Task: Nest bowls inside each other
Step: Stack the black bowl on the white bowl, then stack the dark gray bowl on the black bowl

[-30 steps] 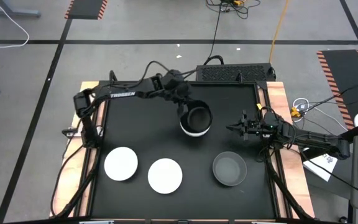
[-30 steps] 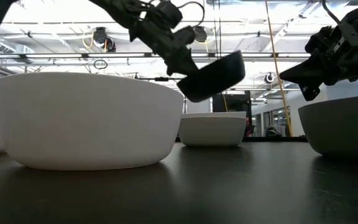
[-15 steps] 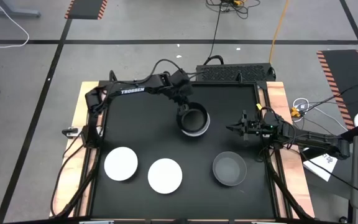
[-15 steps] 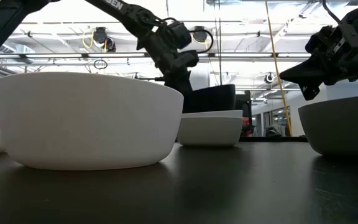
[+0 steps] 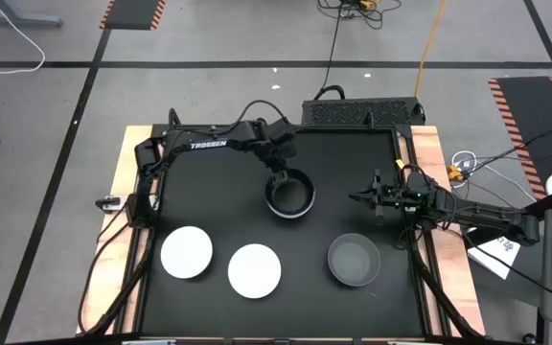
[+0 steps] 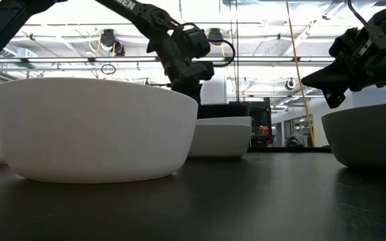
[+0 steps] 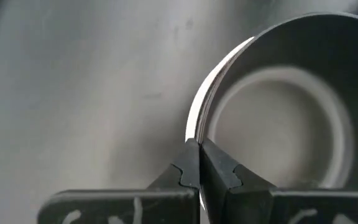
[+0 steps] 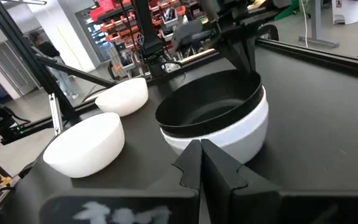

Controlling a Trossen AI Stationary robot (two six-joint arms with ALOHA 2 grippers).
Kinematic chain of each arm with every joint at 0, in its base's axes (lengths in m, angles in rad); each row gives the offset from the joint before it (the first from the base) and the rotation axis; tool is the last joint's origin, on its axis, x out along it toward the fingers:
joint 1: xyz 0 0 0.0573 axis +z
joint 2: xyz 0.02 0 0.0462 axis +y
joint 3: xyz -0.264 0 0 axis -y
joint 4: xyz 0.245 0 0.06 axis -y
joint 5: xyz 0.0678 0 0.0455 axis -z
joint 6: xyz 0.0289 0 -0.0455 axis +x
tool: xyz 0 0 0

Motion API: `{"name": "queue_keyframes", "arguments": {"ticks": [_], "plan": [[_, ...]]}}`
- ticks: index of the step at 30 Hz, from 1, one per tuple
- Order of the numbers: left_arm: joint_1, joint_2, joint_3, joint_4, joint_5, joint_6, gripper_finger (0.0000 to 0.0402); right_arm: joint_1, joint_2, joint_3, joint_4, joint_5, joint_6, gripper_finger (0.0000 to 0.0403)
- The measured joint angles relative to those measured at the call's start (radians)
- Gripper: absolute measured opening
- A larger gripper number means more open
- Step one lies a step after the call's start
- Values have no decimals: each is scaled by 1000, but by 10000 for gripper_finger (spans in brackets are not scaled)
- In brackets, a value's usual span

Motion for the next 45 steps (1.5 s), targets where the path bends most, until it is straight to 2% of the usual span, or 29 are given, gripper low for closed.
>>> {"name": "queue_keyframes", "arguments": {"ticks": [5,21,31,45], "plan": [[-38,-1,0,-18,-85,-9,0,0,0,0,0,0,0,0],[-98,-1,0,-22,-77,-17,5,0,0,0,2,0,4,0],[-120,-2,0,-6,-23,64,85,0,0,0,-9,1,4,0],[-114,-54,-2,54,-25,95,208,0,0,0,-11,1,-30,0]]}}
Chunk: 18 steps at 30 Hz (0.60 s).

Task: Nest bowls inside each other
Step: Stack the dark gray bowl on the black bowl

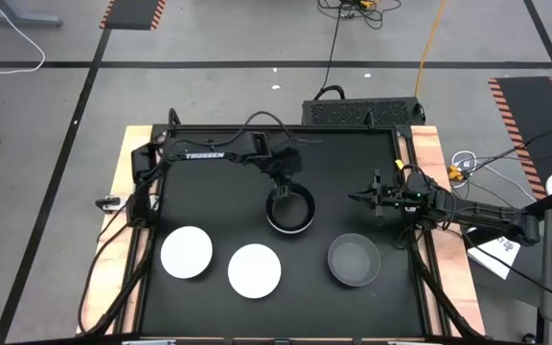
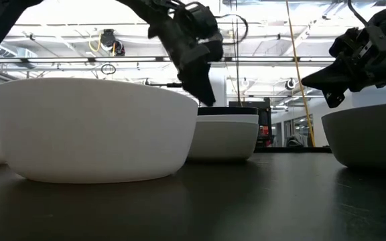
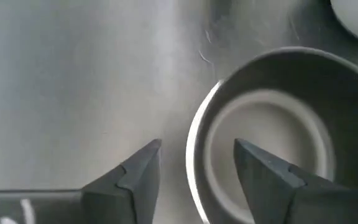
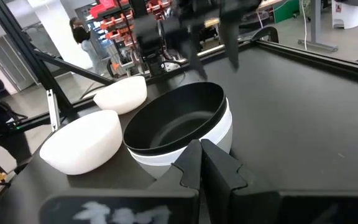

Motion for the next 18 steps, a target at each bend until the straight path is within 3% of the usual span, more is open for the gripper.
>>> {"name": "queue_keyframes", "arguments": {"ticks": [5,11,14,18], "plan": [[5,-126,0,-20,-1,47,237,10,5,0,-4,0,-3,0],[-2,-332,-59,67,118,11,243,31,17,0,-6,0,-1,0],[-28,-458,-185,209,166,-16,243,37,22,0,-6,0,2,0],[-70,-676,-455,482,144,-62,244,38,22,0,-4,0,2,0]]}}
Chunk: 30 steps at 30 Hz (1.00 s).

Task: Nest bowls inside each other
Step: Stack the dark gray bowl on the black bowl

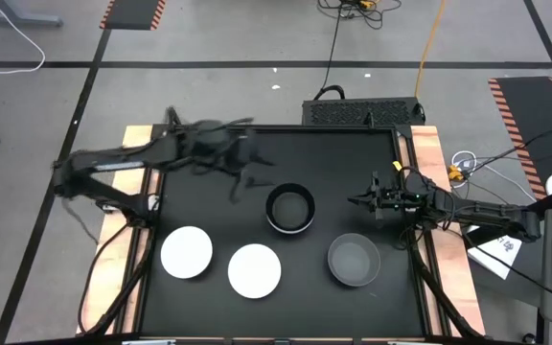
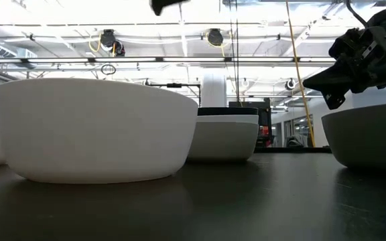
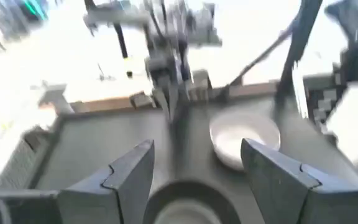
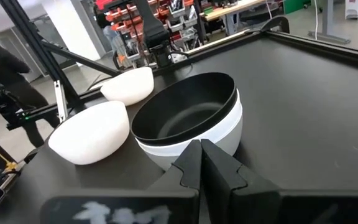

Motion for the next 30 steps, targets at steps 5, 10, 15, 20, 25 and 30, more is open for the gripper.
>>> {"name": "queue_keyframes", "arguments": {"ticks": [5,10,15,20,25,30], "plan": [[-1,-296,-325,144,-108,-81,244,0,-1,0,23,-2,1,0],[-1,-568,-610,201,-177,-193,244,0,-1,0,51,0,-3,0],[-1,-770,-821,223,-226,-277,243,0,0,0,93,1,-8,0],[-1,-910,-960,222,-250,-302,244,0,0,0,146,2,1,0],[-1,-989,-1092,235,-261,-305,243,0,-1,14,241,-27,-17,0],[-1,-1020,-1162,272,-272,-309,244,-1,17,126,131,-57,-2,24]]}}
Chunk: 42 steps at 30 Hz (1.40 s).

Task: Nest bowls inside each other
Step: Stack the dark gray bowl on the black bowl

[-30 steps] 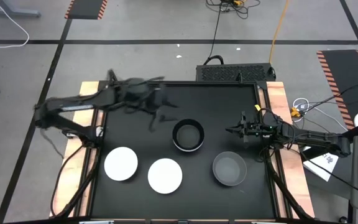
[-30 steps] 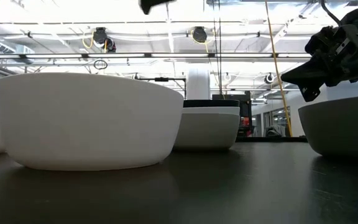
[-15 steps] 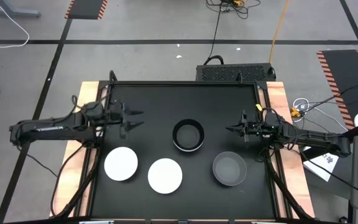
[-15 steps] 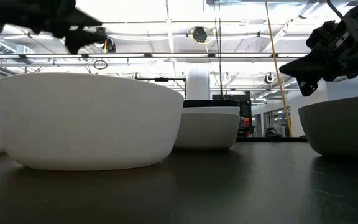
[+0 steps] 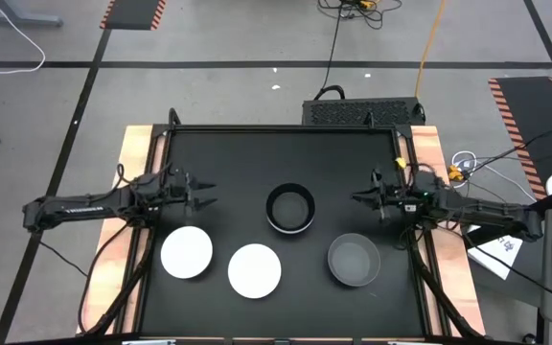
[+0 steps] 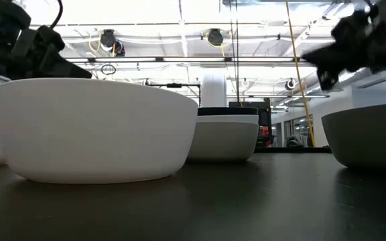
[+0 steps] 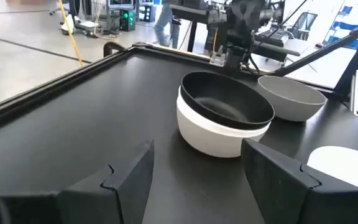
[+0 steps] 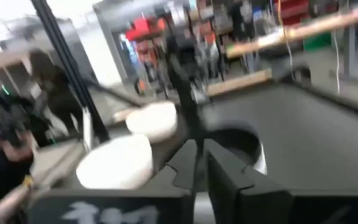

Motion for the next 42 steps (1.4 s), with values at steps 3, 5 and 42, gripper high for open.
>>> {"name": "queue_keyframes", "arguments": {"ticks": [3,5,42], "plan": [[0,-3,-14,-1,26,-2,244,0,24,115,-104,-4,1,60],[0,-4,-16,-2,31,-2,243,0,59,193,-220,-5,17,89],[0,-5,-15,39,78,46,243,594,556,456,-638,87,808,169]]}}
